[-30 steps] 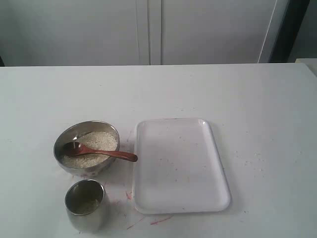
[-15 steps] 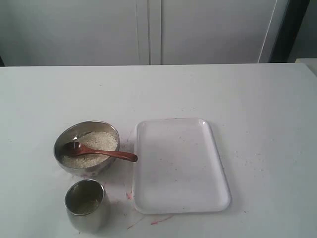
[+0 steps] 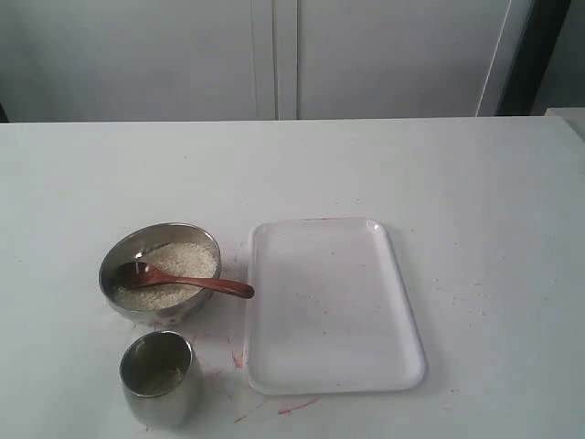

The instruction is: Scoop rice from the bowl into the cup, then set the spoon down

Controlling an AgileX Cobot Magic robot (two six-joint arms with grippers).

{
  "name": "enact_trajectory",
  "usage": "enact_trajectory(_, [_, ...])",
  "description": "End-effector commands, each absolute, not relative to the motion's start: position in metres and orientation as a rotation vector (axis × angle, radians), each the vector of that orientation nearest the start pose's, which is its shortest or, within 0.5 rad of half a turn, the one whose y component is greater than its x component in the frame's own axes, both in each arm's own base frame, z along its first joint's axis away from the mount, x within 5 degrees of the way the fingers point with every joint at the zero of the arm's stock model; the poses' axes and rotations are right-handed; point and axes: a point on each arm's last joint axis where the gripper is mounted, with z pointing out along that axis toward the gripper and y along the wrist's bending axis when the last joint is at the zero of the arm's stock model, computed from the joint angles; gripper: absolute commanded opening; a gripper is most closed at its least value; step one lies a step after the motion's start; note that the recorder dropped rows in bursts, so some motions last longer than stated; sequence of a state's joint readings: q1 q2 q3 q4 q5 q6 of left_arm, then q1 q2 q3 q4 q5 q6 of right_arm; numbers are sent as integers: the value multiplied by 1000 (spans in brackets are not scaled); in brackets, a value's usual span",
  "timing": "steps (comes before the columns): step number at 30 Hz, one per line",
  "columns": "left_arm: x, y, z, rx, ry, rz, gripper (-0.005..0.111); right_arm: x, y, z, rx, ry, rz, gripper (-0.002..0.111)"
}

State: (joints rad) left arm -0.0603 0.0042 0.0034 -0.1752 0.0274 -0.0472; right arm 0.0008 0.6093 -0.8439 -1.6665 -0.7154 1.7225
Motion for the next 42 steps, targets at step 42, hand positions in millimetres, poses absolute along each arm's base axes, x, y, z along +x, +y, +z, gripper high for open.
enact_trajectory(42, [56, -4, 211, -126, 1506, -241, 14, 237, 167, 388, -826, 1656, 934, 0])
